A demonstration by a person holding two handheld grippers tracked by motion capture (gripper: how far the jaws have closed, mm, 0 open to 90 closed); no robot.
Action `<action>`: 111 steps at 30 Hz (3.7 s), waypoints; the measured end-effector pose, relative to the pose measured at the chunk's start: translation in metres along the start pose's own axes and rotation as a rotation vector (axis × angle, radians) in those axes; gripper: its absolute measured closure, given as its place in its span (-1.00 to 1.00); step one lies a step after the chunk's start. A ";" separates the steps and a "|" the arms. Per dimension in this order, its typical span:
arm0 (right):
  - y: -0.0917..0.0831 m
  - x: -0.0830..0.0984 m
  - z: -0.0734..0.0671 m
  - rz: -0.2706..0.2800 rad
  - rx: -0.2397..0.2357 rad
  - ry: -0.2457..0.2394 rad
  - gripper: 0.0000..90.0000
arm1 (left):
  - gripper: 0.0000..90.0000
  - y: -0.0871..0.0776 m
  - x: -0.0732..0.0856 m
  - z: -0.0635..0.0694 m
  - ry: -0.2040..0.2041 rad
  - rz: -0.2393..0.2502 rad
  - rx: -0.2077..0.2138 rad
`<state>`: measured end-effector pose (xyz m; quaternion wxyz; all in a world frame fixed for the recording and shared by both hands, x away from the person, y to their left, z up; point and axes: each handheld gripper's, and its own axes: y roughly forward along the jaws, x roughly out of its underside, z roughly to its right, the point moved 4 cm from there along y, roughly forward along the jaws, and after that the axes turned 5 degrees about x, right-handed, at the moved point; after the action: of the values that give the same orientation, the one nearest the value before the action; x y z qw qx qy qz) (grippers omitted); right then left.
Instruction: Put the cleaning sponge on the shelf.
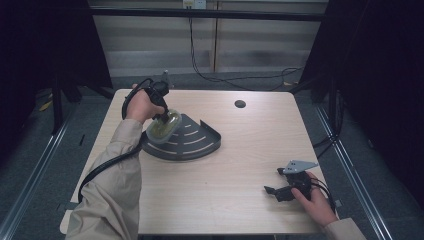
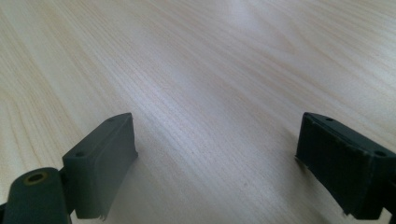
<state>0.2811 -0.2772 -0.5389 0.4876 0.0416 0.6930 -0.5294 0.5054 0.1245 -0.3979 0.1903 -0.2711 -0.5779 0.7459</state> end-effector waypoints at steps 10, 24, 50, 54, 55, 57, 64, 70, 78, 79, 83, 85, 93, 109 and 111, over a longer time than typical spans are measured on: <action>0.000 0.000 0.000 0.000 0.000 0.000 -0.75 | 0.60 0.017 -0.001 -0.003 0.012 -0.016 0.010; 0.000 0.000 0.000 0.000 -0.001 0.000 -0.75 | 0.60 0.037 0.008 -0.015 0.029 -0.027 0.004; 0.000 0.000 0.000 0.000 -0.001 0.000 -0.75 | 0.58 0.051 0.024 -0.030 0.018 -0.037 -0.004; 0.000 0.000 0.000 0.000 -0.002 0.000 -0.75 | 0.57 0.051 0.026 -0.031 0.010 -0.030 -0.010; 0.000 0.000 0.000 0.000 -0.001 0.000 -0.75 | 0.57 0.051 0.026 -0.031 0.011 -0.026 -0.016; 0.000 0.000 0.000 0.000 -0.002 0.000 -0.75 | 0.56 0.051 0.026 -0.032 0.013 -0.022 -0.025; 0.000 0.000 0.000 0.000 -0.001 0.000 -0.75 | 0.40 0.050 0.027 -0.030 0.007 -0.008 -0.035; 0.000 0.000 0.000 0.000 -0.001 -0.001 -0.75 | 0.25 0.046 0.030 -0.031 0.010 0.014 -0.050; 0.000 0.000 0.000 0.000 -0.002 0.000 -0.75 | 0.03 0.042 0.032 -0.029 0.007 0.031 -0.067; 0.000 0.000 0.000 0.001 -0.001 -0.001 -0.75 | 0.03 0.040 0.032 -0.028 0.006 0.036 -0.066; 0.000 0.000 0.000 0.000 -0.001 0.000 -0.75 | 0.01 0.037 0.033 -0.025 0.003 0.046 -0.060; 0.000 0.000 0.000 0.000 -0.001 0.000 -0.75 | 0.01 0.035 0.033 -0.024 0.002 0.047 -0.063; 0.000 0.000 0.000 0.000 -0.002 -0.001 -0.75 | -0.09 0.023 0.036 -0.019 -0.002 0.073 -0.059; 0.000 0.000 0.000 -0.001 0.000 0.001 -0.75 | -0.39 0.014 0.049 -0.004 -0.033 0.116 -0.048; 0.000 0.000 0.000 0.000 -0.001 -0.001 -0.75 | -0.43 0.013 0.050 -0.003 -0.036 0.116 -0.047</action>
<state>0.2811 -0.2771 -0.5390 0.4882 0.0411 0.6930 -0.5289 0.4683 0.1531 -0.4198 0.1301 -0.2952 -0.5818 0.7466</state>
